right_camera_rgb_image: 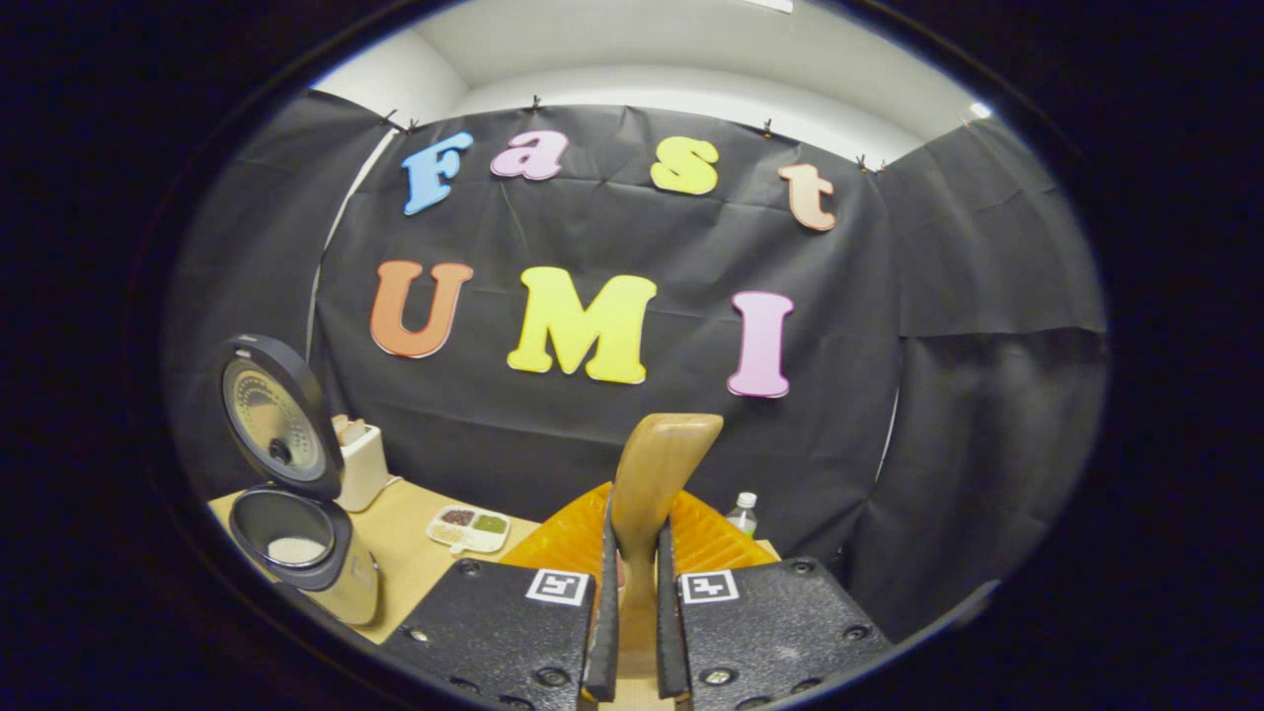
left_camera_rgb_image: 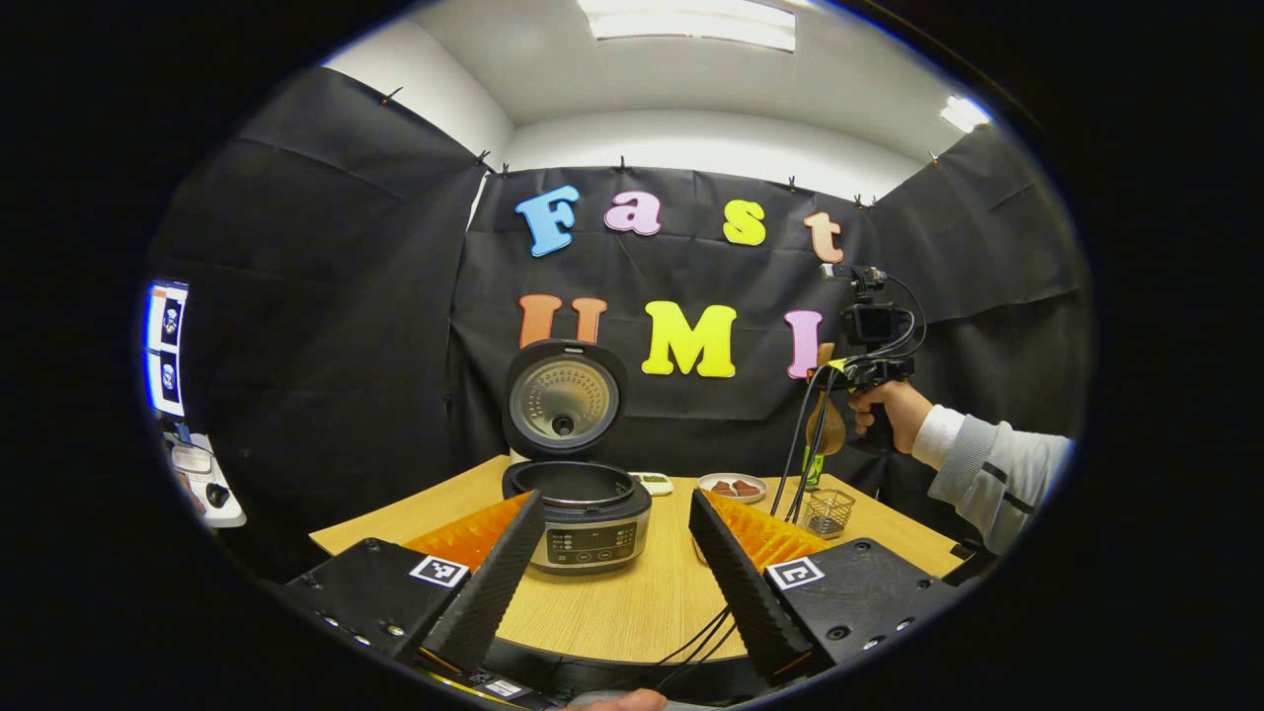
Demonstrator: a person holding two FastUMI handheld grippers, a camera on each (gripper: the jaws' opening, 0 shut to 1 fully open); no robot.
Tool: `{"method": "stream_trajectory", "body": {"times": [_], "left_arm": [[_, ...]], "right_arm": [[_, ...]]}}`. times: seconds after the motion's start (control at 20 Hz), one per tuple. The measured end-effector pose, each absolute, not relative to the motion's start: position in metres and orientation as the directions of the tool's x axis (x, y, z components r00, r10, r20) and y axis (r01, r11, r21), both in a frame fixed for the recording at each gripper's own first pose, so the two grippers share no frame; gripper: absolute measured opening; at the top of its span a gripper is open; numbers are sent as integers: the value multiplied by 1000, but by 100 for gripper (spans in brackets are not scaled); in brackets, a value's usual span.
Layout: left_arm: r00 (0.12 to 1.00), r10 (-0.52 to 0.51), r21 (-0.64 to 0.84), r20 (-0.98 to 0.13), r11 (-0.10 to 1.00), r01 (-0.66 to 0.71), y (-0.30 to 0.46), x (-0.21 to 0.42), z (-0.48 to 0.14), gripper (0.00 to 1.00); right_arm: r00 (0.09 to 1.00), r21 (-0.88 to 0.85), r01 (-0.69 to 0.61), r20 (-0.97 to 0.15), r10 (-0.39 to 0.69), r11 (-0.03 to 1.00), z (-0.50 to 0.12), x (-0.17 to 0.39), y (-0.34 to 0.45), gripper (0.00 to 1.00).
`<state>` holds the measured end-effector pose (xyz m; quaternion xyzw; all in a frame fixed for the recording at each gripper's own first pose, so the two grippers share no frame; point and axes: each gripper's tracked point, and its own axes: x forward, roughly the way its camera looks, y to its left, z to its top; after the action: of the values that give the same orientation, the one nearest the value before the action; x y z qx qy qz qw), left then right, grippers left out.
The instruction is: Close the left gripper, press the button to open the rice cooker; take a wooden spoon from the chopstick holder with the right hand, scoop a spoonful of rice and pour it into the rice cooker, then put the wooden spoon back into the chopstick holder.
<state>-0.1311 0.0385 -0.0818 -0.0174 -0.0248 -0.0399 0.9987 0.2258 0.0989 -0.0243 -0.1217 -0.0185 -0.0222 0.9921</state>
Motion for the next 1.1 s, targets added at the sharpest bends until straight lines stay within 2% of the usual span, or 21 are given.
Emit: {"method": "stream_trajectory", "body": {"times": [0.4, 1.1], "left_arm": [[997, -76, -22, 32, 997, 77, 29, -125, -88, 94], [996, -88, -39, -27, 995, 87, 16, -100, -113, 94]], "right_arm": [[994, -105, 100, -33, -104, 989, -91, 259, 24, 23], [996, -24, 55, -72, -57, 998, -136, 274, 4, 24]]}}
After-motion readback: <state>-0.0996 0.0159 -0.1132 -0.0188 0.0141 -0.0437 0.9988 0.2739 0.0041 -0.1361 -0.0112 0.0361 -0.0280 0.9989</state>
